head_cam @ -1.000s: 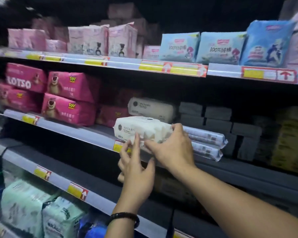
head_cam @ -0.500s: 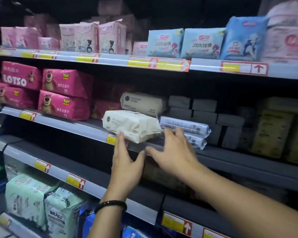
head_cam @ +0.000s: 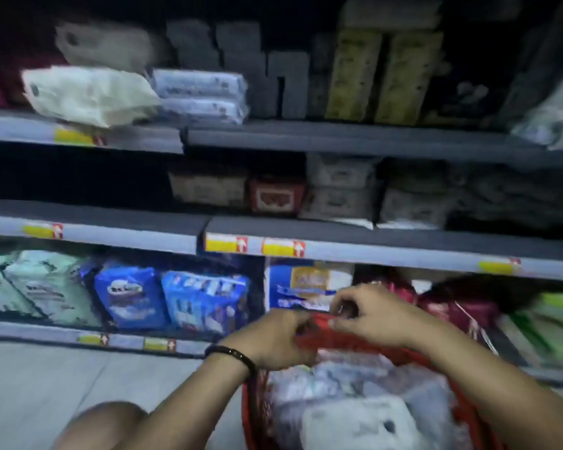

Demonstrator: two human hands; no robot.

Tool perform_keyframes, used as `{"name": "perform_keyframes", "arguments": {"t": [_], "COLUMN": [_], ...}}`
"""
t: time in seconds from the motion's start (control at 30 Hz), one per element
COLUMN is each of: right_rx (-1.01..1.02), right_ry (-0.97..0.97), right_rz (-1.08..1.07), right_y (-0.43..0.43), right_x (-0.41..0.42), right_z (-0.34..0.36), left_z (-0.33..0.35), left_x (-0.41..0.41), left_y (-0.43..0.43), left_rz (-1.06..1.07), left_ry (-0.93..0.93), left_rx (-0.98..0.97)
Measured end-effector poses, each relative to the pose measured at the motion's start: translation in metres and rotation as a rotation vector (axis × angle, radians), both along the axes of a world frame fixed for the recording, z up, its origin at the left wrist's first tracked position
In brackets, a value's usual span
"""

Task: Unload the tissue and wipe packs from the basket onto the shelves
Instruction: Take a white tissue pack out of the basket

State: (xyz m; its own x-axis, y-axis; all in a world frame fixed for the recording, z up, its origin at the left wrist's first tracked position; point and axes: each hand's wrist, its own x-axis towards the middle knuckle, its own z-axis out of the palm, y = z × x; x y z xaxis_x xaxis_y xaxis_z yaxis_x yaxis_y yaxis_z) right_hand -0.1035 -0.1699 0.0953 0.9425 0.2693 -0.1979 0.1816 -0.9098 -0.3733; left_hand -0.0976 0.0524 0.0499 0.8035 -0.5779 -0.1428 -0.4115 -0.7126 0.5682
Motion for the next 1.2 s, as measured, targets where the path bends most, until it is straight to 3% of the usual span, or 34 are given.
{"name": "perform_keyframes", "arguments": {"t": [0.13, 0.2, 0.3, 0.43, 0.53, 0.67, 0.77, 0.93, 1.07, 1.2], "right_rx": [0.027, -0.035, 0.011, -0.159, -0.144, -0.093, 0.044, 0.22, 0.748, 1.29], "right_ry": [0.144, 0.288, 0.51, 0.495, 0.46, 0.363, 0.315, 0.168, -0.004, -0.05], "right_rz": [-0.183, -0.172, -0.201, -0.102, -0.1, -0.17, -0.254, -0.427, -0.681, -0.904], "right_y": [-0.07, -0.088, -0.094, -0.086, -0.084, -0.09, -0.093, -0.095, -0.098, -0.087], "right_x": [-0.051, -0.067, -0.078, -0.084, -0.083, -0.081, -0.075, -0.063, -0.05, -0.042], "right_z": [-0.08, -0.094, -0.097, -0.117, -0.125, -0.133, -0.136, -0.124, -0.109, -0.098], "left_z": [-0.078, -0.096, -0.112, -0.13, -0.131, -0.137, -0.14, -0.117, -0.079, -0.06], "left_x": [-0.008, -0.01, -0.014, -0.015, -0.019, -0.037, -0.045, -0.023, -0.006, -0.007], "left_y": [-0.035, -0.044, -0.054, -0.058, -0.058, -0.064, -0.072, -0.066, -0.071, -0.077], "left_rz": [-0.171, -0.25, -0.268, -0.268, -0.26, -0.22, -0.12, 0.018, 0.145, 0.213], "left_ry": [0.166, 0.275, 0.336, 0.379, 0.395, 0.249, 0.253, 0.467, 0.608, 0.612], "left_rx": [0.372, 0.448, 0.465, 0.403, 0.3, 0.265, 0.106, -0.219, -0.525, -0.629]}}
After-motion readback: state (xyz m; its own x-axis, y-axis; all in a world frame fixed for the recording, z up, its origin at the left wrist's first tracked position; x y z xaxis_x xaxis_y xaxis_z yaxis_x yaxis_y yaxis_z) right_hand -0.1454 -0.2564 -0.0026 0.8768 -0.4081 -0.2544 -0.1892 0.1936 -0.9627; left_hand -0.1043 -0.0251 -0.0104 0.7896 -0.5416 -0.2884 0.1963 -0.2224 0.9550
